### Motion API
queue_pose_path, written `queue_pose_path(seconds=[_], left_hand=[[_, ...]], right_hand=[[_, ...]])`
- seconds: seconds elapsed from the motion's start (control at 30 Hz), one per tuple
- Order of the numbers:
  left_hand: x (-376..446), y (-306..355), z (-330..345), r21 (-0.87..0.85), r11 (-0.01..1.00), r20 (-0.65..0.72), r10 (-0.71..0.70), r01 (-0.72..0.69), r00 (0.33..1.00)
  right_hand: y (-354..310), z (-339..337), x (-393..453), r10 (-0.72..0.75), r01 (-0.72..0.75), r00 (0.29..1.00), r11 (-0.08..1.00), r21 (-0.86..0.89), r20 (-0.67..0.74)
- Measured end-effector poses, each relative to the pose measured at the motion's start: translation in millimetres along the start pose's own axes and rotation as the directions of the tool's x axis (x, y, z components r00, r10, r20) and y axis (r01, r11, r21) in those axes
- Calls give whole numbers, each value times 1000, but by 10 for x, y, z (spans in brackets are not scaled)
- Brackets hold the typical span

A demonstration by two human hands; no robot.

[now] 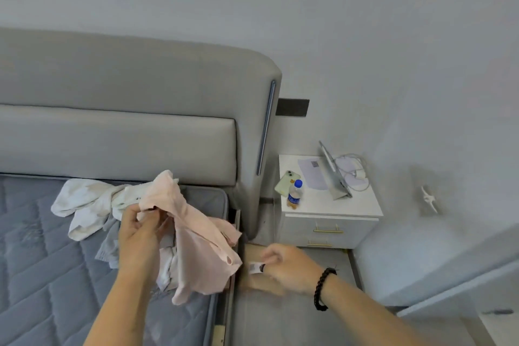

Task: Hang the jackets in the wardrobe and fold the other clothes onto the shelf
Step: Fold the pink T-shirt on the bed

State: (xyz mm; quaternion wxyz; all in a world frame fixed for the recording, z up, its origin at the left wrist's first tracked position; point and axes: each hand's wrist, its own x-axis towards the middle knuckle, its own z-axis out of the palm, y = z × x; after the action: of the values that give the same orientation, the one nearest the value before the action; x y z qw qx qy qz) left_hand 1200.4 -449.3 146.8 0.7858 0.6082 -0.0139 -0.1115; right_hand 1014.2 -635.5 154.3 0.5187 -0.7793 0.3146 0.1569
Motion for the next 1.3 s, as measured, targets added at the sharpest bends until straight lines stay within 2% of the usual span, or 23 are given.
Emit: queue_pose_path(seconds=[0.17, 0.33, 0.43, 0.5, 0.57, 0.63, 0.67, 0.7, 0.8, 0.87, 0.97, 1.0, 1.13, 1.2, 1.27, 1.3], left_hand=[[-570, 854, 348, -65, 994, 148, 101, -92, 984], [-1228, 1534, 816, -112, 977, 392, 212, -182, 895], [-1493, 1721, 1080, -83, 956, 475, 285, -280, 833], [-1624, 1757, 1259, -37, 933, 515, 326, -359, 793], [-1715, 1740, 1414, 42, 871, 561, 385, -489, 733], [-1723, 1684, 1520, 95, 781, 620, 438, -617, 651], [-1702, 1637, 1563, 88, 773, 670, 421, -628, 612], [-1681, 1583, 1597, 61, 806, 730, 366, -589, 577], [-1665, 1375, 1742, 14, 942, 858, 161, -335, 488], [-1743, 1272, 1909, 61, 964, 902, 59, -260, 428], [-1939, 1164, 2175, 97, 988, 961, -61, -122, 270], [-2013, 1145, 2248, 130, 984, 969, -99, -123, 227], [-2347, 1128, 2433, 171, 962, 979, -142, -211, 144], [-2515, 1138, 2482, 182, 961, 981, -163, -210, 104], [-2675, 1203, 2503, 153, 975, 986, -140, -164, 88], [-2751, 1253, 2503, 139, 980, 987, -125, -142, 104]], right_hand=[[-307, -170, -713, -208, 206, 965, 978, -26, -160], [-631, -212, -1183, -411, 394, 877, 912, -114, -251], [-711, -302, -1305, -434, 416, 828, 900, -130, -356], [-645, -396, -1351, -395, 402, 810, 912, -81, -434], [-484, -509, -1392, -333, 334, 807, 938, -87, -488], [-273, -648, -1457, -318, 268, 795, 948, -172, -516], [-175, -729, -1513, -309, 227, 800, 949, -217, -515], [-94, -803, -1593, -299, 187, 808, 947, -260, -508], [130, -1031, -1853, -271, 108, 841, 932, -346, -468], [231, -1159, -2059, -235, 74, 878, 928, -366, -417], [299, -1287, -2409, -193, 45, 924, 911, -409, -329], [316, -1311, -2533, -193, 50, 929, 910, -411, -316], [446, -1382, -2988, -162, 44, 919, 949, -314, -360], [522, -1391, -3189, -153, 53, 901, 968, -247, -406], [592, -1400, -3374, -151, 62, 862, 979, -196, -485], [634, -1396, -3465, -158, 73, 832, 981, -177, -532]])
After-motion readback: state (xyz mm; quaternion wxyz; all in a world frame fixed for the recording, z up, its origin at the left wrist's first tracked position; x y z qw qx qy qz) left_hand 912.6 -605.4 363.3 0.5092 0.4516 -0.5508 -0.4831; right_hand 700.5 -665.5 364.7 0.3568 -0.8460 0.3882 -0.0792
